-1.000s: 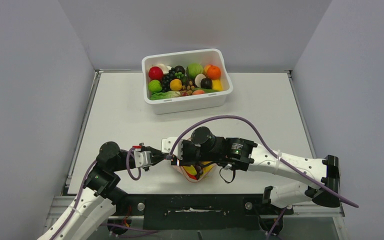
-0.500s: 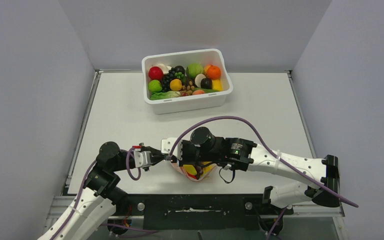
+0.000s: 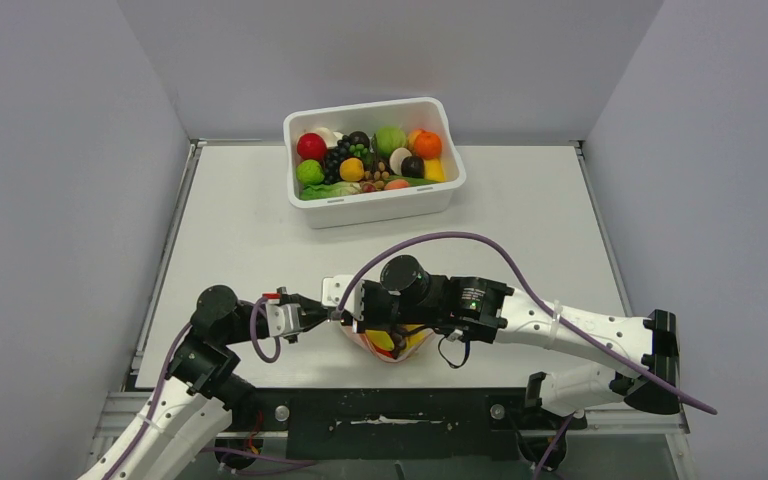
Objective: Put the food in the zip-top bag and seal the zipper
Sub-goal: Zip the zipper food storage bag at the center of the board.
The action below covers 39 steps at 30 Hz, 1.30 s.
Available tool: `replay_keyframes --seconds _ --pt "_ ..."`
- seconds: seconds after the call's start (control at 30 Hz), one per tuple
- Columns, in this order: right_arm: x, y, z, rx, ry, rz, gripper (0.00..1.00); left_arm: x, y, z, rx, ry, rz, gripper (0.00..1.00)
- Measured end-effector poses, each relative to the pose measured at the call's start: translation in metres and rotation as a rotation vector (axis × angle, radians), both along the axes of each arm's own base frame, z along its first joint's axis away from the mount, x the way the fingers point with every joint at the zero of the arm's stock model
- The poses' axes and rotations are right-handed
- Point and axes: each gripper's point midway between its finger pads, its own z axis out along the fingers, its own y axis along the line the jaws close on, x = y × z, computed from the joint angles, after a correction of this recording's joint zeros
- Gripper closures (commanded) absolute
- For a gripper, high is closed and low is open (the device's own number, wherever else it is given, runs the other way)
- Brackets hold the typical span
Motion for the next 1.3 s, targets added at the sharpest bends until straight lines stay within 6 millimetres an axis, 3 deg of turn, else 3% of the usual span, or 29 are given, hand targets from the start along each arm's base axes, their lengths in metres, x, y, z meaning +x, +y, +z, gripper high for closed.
replay_keyframes --seconds 0.7,1.3 --pt "-0.005 -0.027 0.001 0.046 0.048 -0.079 1.00 -0.009 -0.001 0.012 -0.042 -0.007 -0.034 1.00" --pt "0.004 -0.066 -0.002 0.032 0.090 -0.183 1.00 -0.008 0.005 0.024 -0.070 -0.058 0.012 1.00"
